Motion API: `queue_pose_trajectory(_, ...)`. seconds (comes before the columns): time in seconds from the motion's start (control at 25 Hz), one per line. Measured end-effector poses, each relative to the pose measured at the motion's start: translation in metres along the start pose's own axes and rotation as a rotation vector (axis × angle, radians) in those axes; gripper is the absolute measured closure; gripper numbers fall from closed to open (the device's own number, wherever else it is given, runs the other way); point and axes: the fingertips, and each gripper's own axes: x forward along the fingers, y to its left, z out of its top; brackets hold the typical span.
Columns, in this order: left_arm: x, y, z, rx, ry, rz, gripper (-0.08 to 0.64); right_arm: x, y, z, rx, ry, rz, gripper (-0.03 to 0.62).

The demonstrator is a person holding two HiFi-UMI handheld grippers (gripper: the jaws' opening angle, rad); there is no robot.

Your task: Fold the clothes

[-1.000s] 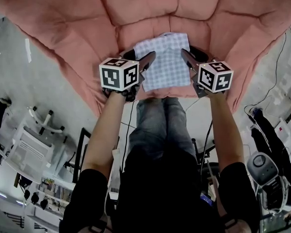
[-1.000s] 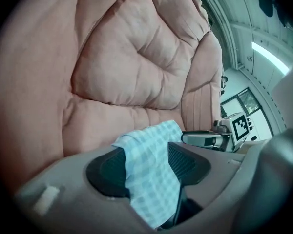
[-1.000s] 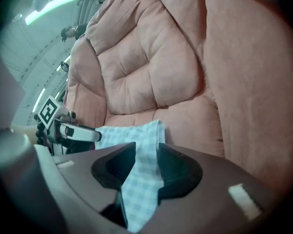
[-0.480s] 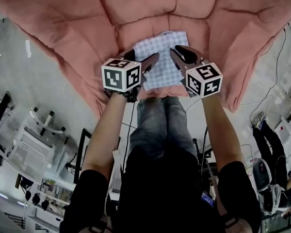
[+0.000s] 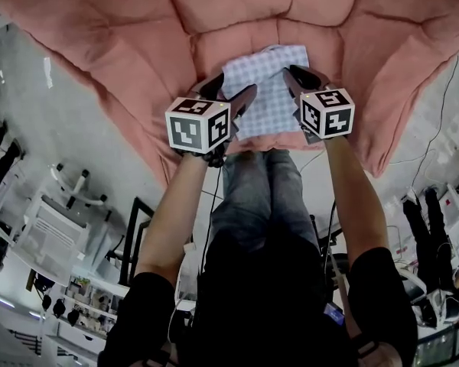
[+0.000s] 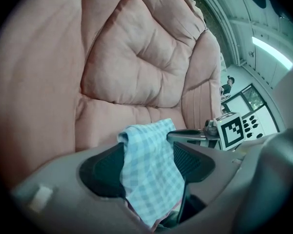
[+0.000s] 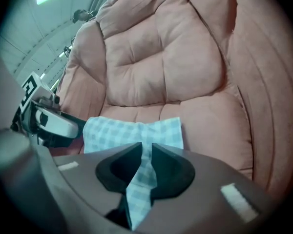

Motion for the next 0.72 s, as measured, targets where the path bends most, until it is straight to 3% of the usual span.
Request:
queue_pose_trajectory(0.24, -0.022, -0.008, -0.009, -0.040, -0.082, 0.037, 0.238, 0.002, 0.001, -0.002, -0.012, 0.006, -0.018, 0.522)
queue_pose_trajectory(0.52, -0.041, -0.023, -0.017, -0.014, -0.105, 0.045, 0.248, -0.034, 0.020, 0.011, -0.085, -0.051, 0.000, 0.526)
queue_pose_trajectory(0.6, -0.049, -0.033, -0.015, -0.004, -0.127, 0.048, 0.262, -0.052, 0.027, 0.019, -0.108, -0.081, 0.010, 0.531)
queue_pose_trajectory(0.72, -0.066, -0.051, -0.008, 0.030, -0.174, 0.050, 0.340, -0.084, 0.037, 0.030, -0.129, -0.135, 0.024, 0.535)
